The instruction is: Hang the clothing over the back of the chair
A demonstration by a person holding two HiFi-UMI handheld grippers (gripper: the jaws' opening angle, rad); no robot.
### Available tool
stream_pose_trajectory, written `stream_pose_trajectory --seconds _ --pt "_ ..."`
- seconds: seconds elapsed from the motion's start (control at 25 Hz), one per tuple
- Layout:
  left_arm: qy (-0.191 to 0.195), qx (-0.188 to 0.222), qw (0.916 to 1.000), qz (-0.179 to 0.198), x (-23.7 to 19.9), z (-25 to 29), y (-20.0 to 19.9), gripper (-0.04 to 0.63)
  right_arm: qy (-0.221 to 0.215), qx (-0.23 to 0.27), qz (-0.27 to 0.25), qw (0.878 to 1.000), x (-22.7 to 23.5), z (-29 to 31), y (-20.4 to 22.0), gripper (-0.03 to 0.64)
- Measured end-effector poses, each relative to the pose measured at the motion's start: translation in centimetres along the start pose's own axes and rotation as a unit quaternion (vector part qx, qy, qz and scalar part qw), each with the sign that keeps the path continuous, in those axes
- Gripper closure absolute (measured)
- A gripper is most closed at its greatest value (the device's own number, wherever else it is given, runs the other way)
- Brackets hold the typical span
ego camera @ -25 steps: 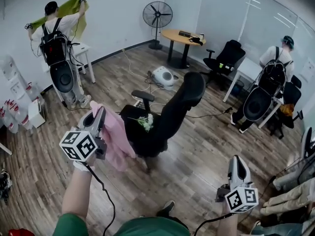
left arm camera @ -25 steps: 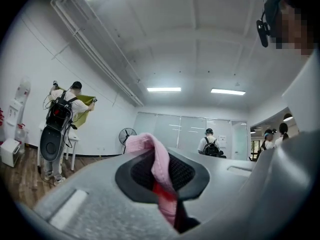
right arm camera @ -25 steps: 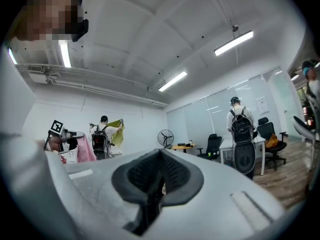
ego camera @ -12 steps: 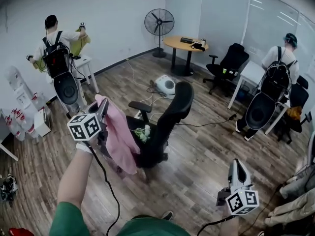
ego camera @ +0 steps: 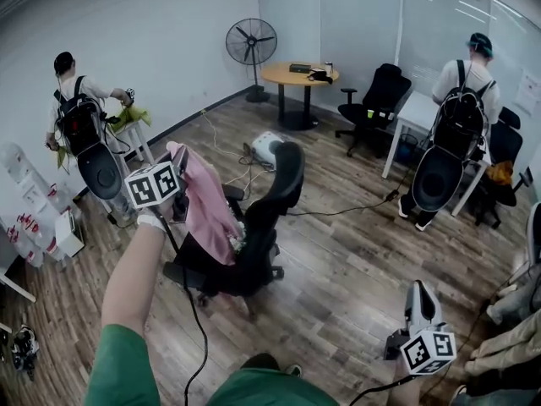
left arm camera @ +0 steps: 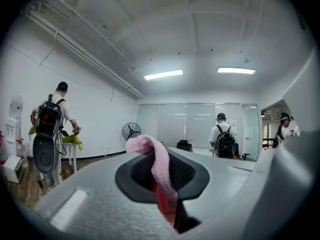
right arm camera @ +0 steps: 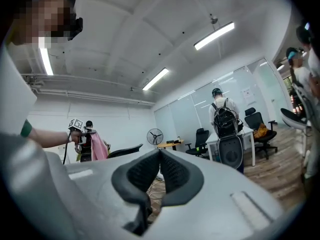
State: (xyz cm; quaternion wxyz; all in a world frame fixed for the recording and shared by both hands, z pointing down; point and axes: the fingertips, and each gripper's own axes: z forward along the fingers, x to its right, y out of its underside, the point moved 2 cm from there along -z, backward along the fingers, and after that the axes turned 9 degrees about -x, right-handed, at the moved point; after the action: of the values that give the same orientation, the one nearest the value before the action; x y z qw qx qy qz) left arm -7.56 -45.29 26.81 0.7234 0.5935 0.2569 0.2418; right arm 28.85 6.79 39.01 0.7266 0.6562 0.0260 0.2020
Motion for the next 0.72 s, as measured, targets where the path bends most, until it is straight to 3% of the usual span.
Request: stream_pose_trajectory --seconds 0.28,0.48,0.72 --pt "0.051 -0.022 0.9984 -0.012 4.9 7.6 -0.4 0.568 0.034 -0.013 0.012 0.999 1.6 0.5 0.1 0.614" --pt "0.084 -0.015 0.9958 0.033 8.6 11.2 -3.0 0.568 0.054 -0.011 0.006 0.998 1.4 1.6 -0.9 0.614" --pt "0.174 0.011 0.9827 0.061 15.1 12.6 -6.6 0.566 0.058 -0.029 0.001 0.998 -0.5 4.1 -0.7 0.614"
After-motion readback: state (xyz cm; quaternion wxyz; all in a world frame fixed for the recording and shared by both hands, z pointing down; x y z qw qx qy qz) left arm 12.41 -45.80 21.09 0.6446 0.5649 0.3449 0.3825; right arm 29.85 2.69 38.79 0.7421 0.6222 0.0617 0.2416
